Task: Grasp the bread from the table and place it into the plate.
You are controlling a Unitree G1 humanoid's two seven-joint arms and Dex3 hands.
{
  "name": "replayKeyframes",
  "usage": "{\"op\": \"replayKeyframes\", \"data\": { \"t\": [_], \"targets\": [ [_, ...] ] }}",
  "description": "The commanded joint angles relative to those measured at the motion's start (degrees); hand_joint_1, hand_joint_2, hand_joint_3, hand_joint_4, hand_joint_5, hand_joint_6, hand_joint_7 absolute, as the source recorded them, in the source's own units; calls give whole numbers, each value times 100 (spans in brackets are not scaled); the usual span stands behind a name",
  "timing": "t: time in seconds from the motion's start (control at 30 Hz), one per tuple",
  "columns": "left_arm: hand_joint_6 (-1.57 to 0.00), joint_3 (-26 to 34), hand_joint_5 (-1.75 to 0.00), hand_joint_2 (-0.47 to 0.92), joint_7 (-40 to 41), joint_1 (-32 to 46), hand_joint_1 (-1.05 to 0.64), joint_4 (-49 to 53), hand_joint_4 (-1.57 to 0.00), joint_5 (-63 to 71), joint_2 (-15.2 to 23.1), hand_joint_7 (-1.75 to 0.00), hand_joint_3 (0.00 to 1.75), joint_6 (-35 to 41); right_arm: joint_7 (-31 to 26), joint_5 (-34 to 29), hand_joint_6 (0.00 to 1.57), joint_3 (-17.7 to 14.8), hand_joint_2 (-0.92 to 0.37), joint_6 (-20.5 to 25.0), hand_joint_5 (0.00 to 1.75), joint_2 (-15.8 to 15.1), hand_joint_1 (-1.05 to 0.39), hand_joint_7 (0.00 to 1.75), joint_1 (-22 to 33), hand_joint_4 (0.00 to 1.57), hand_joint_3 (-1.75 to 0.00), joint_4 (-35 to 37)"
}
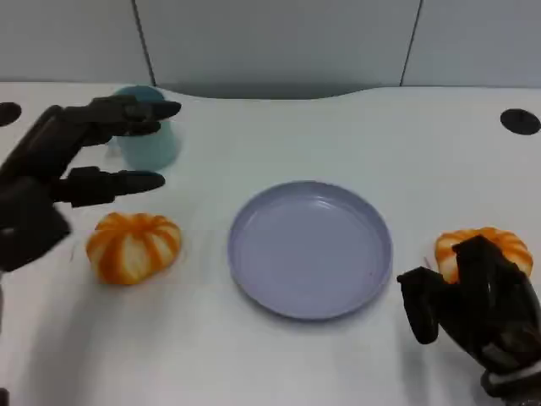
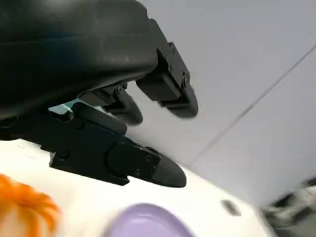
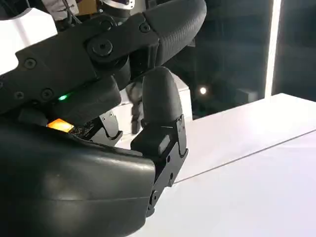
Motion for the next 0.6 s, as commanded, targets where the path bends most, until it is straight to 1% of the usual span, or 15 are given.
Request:
{"op": "replayKeyframes", "data": {
  "t": [0.03,0.07,0.1,0.13,0.2,0.23,0.3,0.37,0.43,0.53,0.57,0.6],
  "targets": [
    [-32,-691,-1,92,1061,-331,-88,424,-25,781,234,0,9,395,73,22,64,-52,-86,-250,175,3,-37,175,-3,87,-1,-2],
    [-31,-787,-1,92,1189,-367,-89,481,-23,844,247,0,10,428,78,17,64,-52,-86,-285,175,5,-37,175,-6,87,-2,-2],
    [-30,-1020,0,92,1448,-467,-89,645,-23,1082,199,0,11,734,47,26,64,-62,-87,-378,175,44,-38,175,17,87,-2,-57],
    [-21,-1219,0,92,1655,-554,-96,793,-9,1264,149,0,12,1011,-1,38,66,-64,-85,-416,175,82,-37,175,51,87,-1,-122],
    [-16,-1499,0,92,1877,-692,-100,1048,-2,1459,42,0,13,1486,-70,59,66,-25,-84,-263,175,98,-37,174,107,88,-1,-220],
    [-13,-1567,0,92,1918,-722,-101,1110,-1,1468,16,0,13,1587,-93,60,66,-2,-84,-169,175,92,-35,174,129,88,0,-253],
    [-12,-1695,0,92,2039,-758,-102,1255,0,1501,-92,0,14,1894,-105,14,65,67,-84,-12,175,34,-36,175,165,88,0,-322],
    [-12,-1797,0,92,2070,-778,-102,1362,0,1506,-200,0,14,2203,-48,-1,66,69,-84,-49,175,10,-37,175,155,88,-1,-305],
    [-14,-1889,0,92,2074,-785,-103,1430,0,1513,-285,-2,16,2449,-4,-13,67,31,-85,-254,175,21,-39,175,123,88,-1,-222],
    [-18,-1996,-3,92,2089,-768,-105,1500,-5,1512,-401,-5,16,2761,-100,-8,65,68,-85,-217,175,59,-37,175,227,87,-1,-397],
    [-12,-2042,-39,92,2125,-753,-105,1519,-4,1532,-436,-25,15,2850,-131,-10,65,81,-84,-223,175,73,-37,175,271,87,0,-465],
    [-6,-2096,-93,92,2140,-736,-105,1541,-2,1564,-469,-50,15,2950,-131,22,65,83,-84,-193,175,99,-37,175,306,86,0,-522]
  ]
}}
